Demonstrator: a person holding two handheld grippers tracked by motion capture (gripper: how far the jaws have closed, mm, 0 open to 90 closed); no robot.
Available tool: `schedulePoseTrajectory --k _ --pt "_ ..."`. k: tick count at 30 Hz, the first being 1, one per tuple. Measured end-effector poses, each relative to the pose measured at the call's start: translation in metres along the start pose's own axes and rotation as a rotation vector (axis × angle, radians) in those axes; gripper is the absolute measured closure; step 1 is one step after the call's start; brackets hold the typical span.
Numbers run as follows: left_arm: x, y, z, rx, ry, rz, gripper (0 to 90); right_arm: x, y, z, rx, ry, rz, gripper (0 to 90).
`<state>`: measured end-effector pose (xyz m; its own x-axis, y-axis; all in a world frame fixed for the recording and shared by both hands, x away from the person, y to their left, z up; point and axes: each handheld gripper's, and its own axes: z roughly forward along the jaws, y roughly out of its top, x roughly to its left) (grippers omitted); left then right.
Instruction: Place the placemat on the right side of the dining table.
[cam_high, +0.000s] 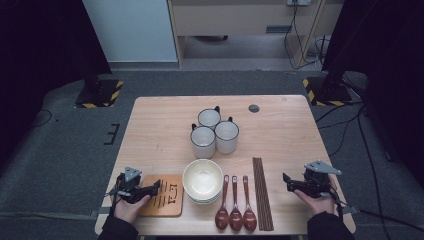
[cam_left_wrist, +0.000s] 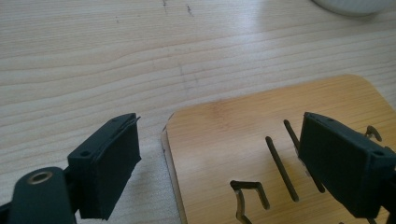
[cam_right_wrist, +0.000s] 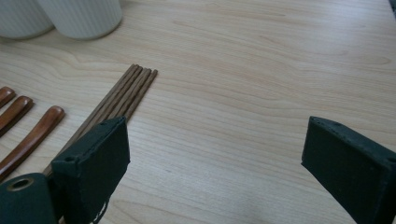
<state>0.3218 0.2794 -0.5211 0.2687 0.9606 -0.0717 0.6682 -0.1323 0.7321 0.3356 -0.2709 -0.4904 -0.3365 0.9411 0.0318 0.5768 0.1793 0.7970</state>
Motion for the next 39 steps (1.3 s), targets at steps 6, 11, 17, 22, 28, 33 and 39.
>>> schedulePoseTrajectory --k 6,11,17,22,28,33,39 --pt "-0.001 -0.001 0.004 0.028 -0.003 0.009 11.7 0.005 0.001 0.002 0.006 0.018 -0.016 7.5" --pt "-0.003 -0.002 0.006 0.038 -0.014 0.008 12.2 0.006 0.001 0.003 0.011 0.021 -0.025 7.4" --pt "0.001 -0.002 0.004 0.038 -0.031 -0.017 17.5 0.006 0.000 0.003 0.016 0.023 -0.029 7.5" --pt "0.005 -0.003 0.002 0.039 -0.032 -0.022 19.3 0.006 0.000 0.004 0.018 0.021 -0.035 7.8" --pt "0.008 -0.004 0.001 0.036 -0.027 -0.033 20.6 0.007 0.000 0.004 0.016 0.024 -0.045 8.0" --pt "0.011 -0.007 -0.003 0.029 -0.011 -0.035 21.6 0.007 0.000 0.003 0.010 0.025 -0.049 8.2" --pt "0.012 -0.008 -0.004 0.023 0.003 -0.040 22.3 0.008 0.000 0.003 0.007 0.026 -0.053 8.3"
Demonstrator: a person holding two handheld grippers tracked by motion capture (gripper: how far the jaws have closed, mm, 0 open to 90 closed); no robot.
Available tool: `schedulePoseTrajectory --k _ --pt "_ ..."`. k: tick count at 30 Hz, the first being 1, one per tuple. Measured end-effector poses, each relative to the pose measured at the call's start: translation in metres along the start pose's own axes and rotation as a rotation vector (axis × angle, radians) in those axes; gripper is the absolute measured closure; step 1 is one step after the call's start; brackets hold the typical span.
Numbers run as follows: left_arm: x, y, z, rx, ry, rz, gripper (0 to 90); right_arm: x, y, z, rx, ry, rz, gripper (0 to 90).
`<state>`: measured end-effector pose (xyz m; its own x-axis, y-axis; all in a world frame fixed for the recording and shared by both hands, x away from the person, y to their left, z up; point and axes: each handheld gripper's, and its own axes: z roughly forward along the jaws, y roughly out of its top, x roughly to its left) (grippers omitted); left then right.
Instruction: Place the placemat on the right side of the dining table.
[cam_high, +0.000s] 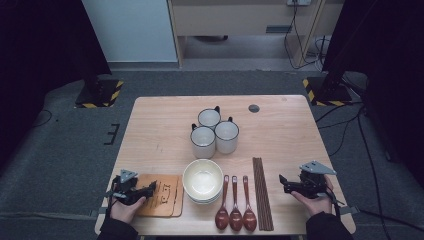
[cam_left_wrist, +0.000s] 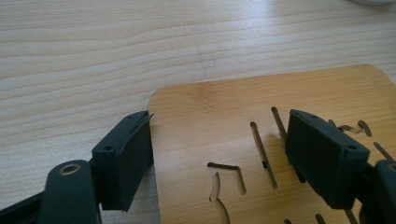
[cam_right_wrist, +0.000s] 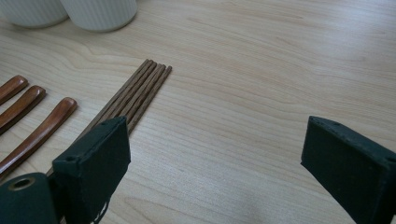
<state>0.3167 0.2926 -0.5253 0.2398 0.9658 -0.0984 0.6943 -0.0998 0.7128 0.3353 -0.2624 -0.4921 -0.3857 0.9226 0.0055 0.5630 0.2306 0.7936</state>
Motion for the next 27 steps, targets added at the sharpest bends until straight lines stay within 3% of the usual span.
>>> schedulePoseTrajectory --k 12,17,22,27 --pt "0.002 -0.002 -0.003 -0.002 0.024 -0.011 22.5 0.001 0.000 0.000 -0.004 0.003 -0.003 8.5" --pt "0.002 -0.001 -0.004 0.002 0.031 0.008 21.9 0.001 0.000 0.000 -0.008 0.008 -0.008 9.1" --pt "0.006 0.001 -0.012 -0.036 0.016 -0.017 19.8 0.002 0.001 -0.001 -0.016 0.013 -0.004 9.4" --pt "0.013 -0.002 -0.027 -0.067 0.009 -0.023 24.0 0.005 0.002 -0.003 -0.026 0.015 -0.002 9.7"
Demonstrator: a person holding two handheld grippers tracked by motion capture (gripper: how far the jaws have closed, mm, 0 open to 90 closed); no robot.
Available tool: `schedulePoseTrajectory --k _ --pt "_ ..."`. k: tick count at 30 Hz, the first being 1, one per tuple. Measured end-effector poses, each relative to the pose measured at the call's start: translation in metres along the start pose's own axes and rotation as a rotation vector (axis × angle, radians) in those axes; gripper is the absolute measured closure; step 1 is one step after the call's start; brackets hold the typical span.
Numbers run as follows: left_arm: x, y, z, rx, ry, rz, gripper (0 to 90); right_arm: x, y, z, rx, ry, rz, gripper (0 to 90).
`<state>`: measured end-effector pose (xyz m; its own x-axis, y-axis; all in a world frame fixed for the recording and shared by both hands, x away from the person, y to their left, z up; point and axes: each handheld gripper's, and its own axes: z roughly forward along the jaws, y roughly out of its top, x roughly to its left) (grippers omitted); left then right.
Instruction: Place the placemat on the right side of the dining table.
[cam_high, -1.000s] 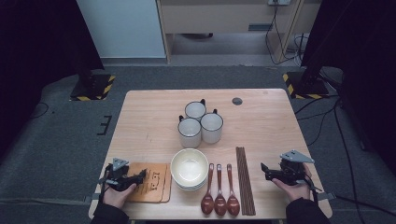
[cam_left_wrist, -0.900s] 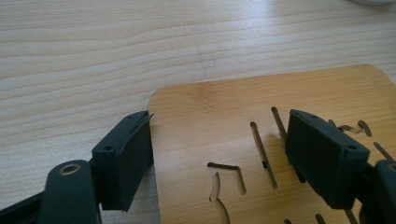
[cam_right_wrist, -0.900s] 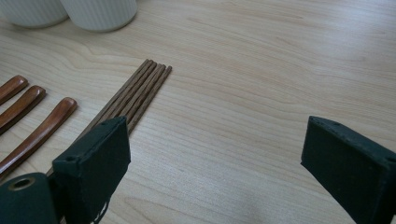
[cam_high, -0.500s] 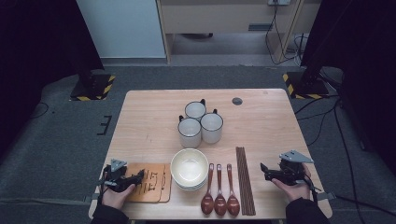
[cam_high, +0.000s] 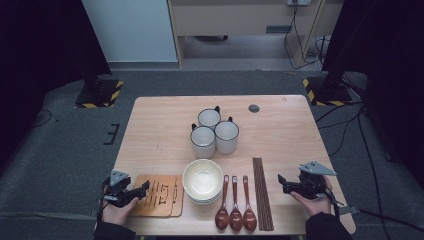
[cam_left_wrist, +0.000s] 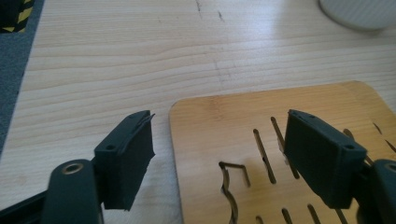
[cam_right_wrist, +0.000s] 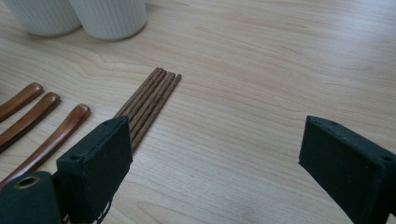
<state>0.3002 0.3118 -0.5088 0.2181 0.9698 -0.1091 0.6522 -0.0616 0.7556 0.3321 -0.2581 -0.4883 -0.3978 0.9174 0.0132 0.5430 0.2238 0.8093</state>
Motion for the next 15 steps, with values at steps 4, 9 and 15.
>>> schedulePoseTrajectory --k 4,9,15 --pt "0.007 -0.007 -0.012 -0.002 0.004 0.009 30.9 0.005 0.002 -0.003 -0.017 0.016 0.003 10.0" --pt "0.010 -0.011 -0.019 0.003 0.023 0.019 34.9 0.010 0.002 -0.004 -0.020 0.028 0.001 9.9" --pt "0.016 -0.021 -0.027 0.019 0.053 0.020 36.4 0.016 0.001 -0.007 -0.026 0.041 0.006 10.0"
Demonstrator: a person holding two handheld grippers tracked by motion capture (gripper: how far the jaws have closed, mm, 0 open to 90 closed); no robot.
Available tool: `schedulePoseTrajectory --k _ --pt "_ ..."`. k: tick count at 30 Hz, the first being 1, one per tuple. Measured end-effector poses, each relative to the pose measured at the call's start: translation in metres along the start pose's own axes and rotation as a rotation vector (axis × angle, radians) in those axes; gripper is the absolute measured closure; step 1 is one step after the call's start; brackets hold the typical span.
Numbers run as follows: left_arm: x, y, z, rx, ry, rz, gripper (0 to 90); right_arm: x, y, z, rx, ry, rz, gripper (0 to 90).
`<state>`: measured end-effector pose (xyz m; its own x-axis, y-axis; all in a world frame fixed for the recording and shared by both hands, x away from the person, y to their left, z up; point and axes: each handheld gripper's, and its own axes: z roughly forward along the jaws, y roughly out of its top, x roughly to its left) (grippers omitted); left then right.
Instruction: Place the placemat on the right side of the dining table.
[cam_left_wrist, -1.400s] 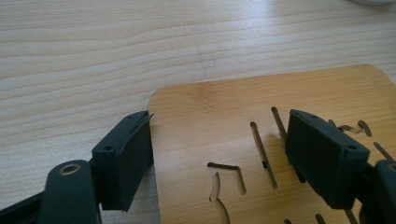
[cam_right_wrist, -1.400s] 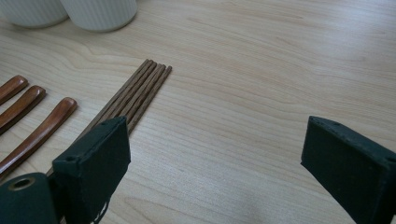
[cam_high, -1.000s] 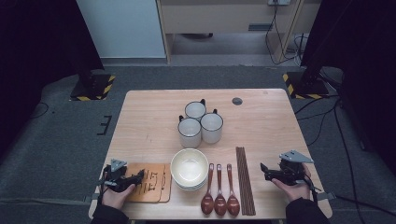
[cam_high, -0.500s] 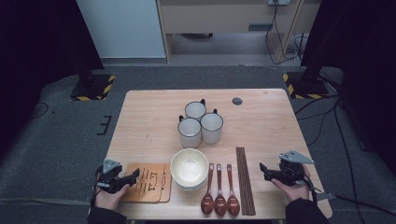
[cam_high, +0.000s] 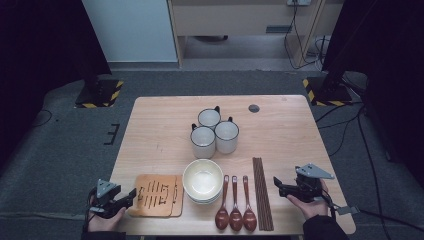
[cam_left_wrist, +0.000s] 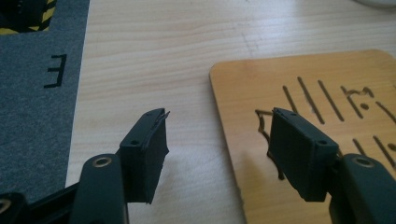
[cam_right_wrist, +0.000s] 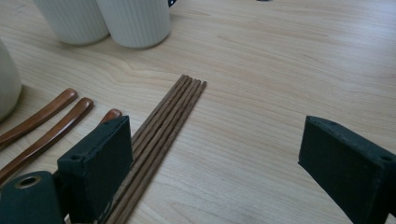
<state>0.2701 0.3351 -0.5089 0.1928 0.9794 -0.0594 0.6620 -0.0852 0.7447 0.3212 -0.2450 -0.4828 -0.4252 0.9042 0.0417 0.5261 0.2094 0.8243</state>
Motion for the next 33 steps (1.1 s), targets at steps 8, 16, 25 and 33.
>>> schedulePoseTrajectory --k 8,16,25,33 --pt "0.005 -0.007 -0.001 0.013 0.014 -0.002 37.8 0.012 -0.001 -0.004 -0.005 0.021 -0.003 10.3" --pt "0.005 -0.009 0.002 0.040 0.015 0.011 38.6 0.027 -0.002 -0.009 -0.015 0.041 0.000 11.2" --pt "0.004 -0.009 0.003 0.044 0.019 0.025 39.0 0.050 -0.003 -0.014 -0.016 0.070 -0.021 10.4" --pt "0.003 -0.010 0.005 0.046 0.026 0.040 39.1 0.062 -0.004 -0.014 -0.020 0.083 -0.030 9.9"
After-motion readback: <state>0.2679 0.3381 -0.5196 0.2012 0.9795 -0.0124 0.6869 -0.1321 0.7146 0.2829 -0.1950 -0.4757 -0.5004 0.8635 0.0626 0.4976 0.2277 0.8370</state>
